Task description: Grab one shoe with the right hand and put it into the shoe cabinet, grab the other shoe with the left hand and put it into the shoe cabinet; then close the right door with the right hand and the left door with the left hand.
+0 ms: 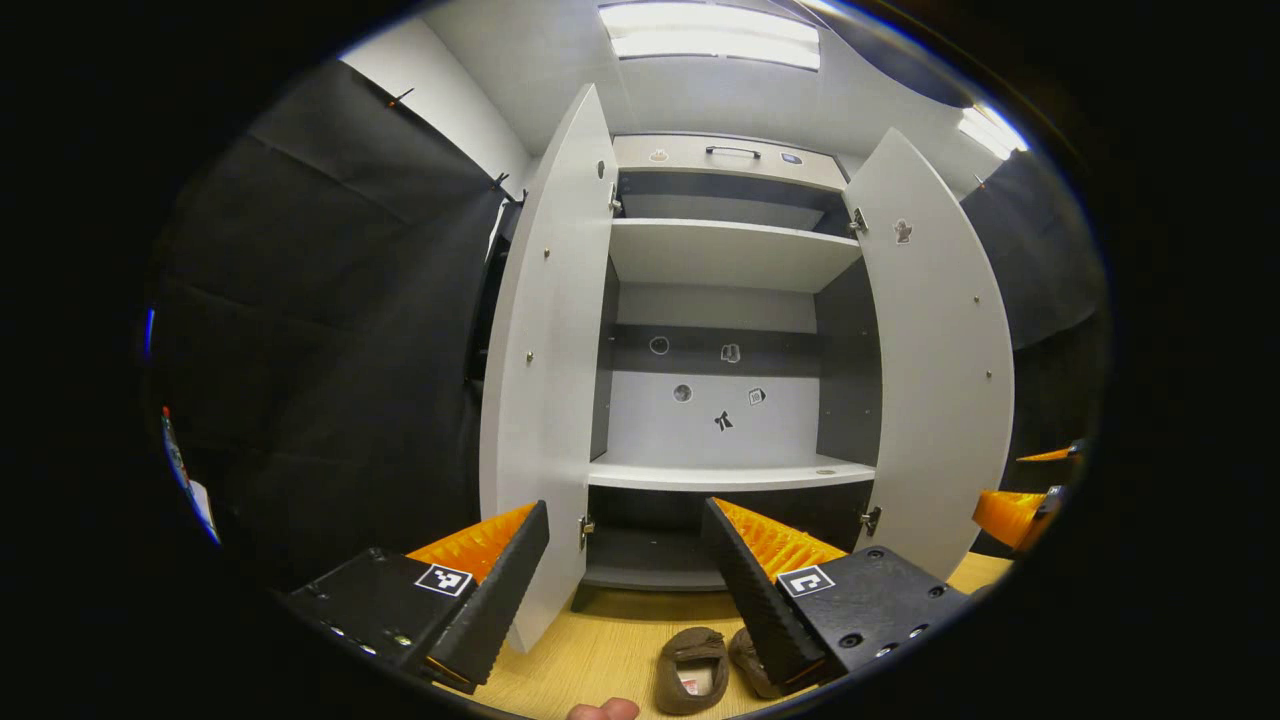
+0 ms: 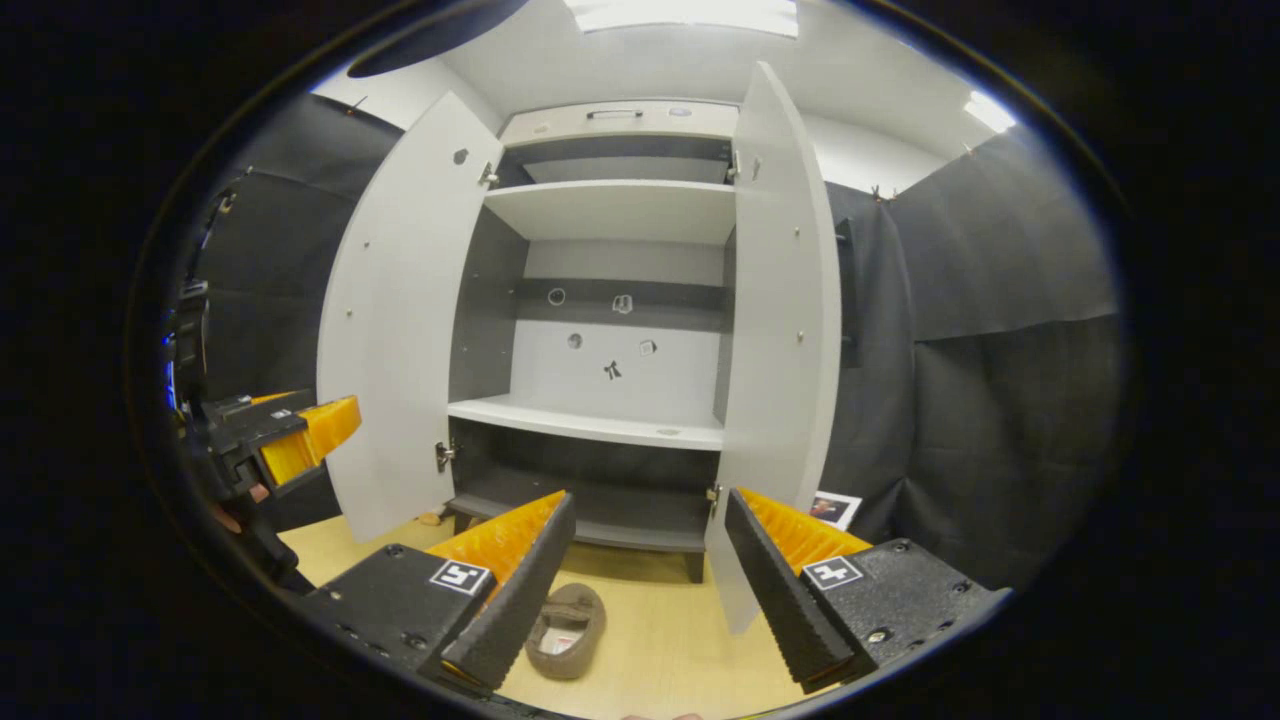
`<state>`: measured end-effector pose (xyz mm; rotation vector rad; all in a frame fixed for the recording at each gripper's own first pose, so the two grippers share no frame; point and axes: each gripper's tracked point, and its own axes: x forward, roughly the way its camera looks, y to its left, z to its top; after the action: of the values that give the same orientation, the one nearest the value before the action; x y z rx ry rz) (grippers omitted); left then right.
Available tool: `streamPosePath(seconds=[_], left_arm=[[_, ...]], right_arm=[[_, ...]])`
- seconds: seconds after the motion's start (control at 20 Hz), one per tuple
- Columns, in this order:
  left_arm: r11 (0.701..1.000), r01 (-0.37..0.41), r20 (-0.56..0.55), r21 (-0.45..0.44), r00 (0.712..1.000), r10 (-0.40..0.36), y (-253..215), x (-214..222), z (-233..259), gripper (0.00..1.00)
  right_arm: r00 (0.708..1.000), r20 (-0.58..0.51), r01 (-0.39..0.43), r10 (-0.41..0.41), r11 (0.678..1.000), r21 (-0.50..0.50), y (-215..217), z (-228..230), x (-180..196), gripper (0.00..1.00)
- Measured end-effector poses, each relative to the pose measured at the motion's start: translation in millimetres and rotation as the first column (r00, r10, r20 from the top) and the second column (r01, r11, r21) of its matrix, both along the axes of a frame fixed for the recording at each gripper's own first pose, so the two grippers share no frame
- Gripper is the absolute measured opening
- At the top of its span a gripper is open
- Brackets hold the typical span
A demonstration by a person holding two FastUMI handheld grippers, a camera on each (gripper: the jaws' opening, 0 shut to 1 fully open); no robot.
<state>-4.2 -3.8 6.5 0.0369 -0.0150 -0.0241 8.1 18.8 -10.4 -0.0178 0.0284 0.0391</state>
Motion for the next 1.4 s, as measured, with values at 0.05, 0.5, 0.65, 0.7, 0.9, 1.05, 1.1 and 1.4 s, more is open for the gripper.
streamPosePath(seconds=[0.05, 0.5, 0.65, 0.7, 0.9, 1.05, 1.1, 1.4], left_arm=[[1.0, -0.003, 0.002, 0.005, 1.0, 0.003, 2.0, -0.4, 0.5, 0.95], [1.0, -0.015, 0.012, 0.023, 1.0, 0.015, 13.6, -6.9, 3.4, 0.95], [1.0, -0.015, 0.005, 0.027, 1.0, 0.014, 15.0, -7.9, 1.6, 0.95], [0.999, -0.016, 0.004, 0.029, 1.0, 0.015, 15.9, -8.3, 1.4, 0.95], [0.999, -0.017, -0.006, 0.03, 1.0, 0.018, 15.3, -8.3, -0.8, 0.95], [0.999, -0.015, -0.008, 0.034, 1.0, 0.015, 15.0, -7.8, -1.7, 0.95], [0.999, -0.014, -0.008, 0.031, 1.0, 0.014, 14.5, -7.6, -1.3, 0.95], [1.0, -0.007, -0.023, 0.028, 1.0, 0.008, 9.4, -4.5, -7.1, 0.95]], right_arm=[[0.999, -0.028, -0.023, 0.023, 1.0, -0.004, 7.4, -7.7, 3.5, 0.99], [0.938, -0.296, -0.192, 0.182, 0.981, -0.005, 72.3, -110.2, 51.9, 0.9], [0.858, -0.456, -0.263, 0.239, 0.965, 0.011, 92.6, -171.8, 62.8, 0.77], [0.834, -0.495, -0.269, 0.245, 0.963, 0.025, 96.4, -188.2, 64.2, 0.76], [0.781, -0.589, -0.286, 0.207, 0.957, -0.042, 101.4, -243.5, 83.1, 0.6], [0.721, -0.661, -0.308, 0.207, 0.951, -0.038, 110.8, -279.5, 90.1, 0.49], [0.709, -0.678, -0.304, 0.192, 0.952, -0.047, 110.0, -290.5, 96.3, 0.55], [0.728, -0.671, -0.276, 0.14, 0.956, -0.101, 110.9, -322.2, 126.8, 0.44]])
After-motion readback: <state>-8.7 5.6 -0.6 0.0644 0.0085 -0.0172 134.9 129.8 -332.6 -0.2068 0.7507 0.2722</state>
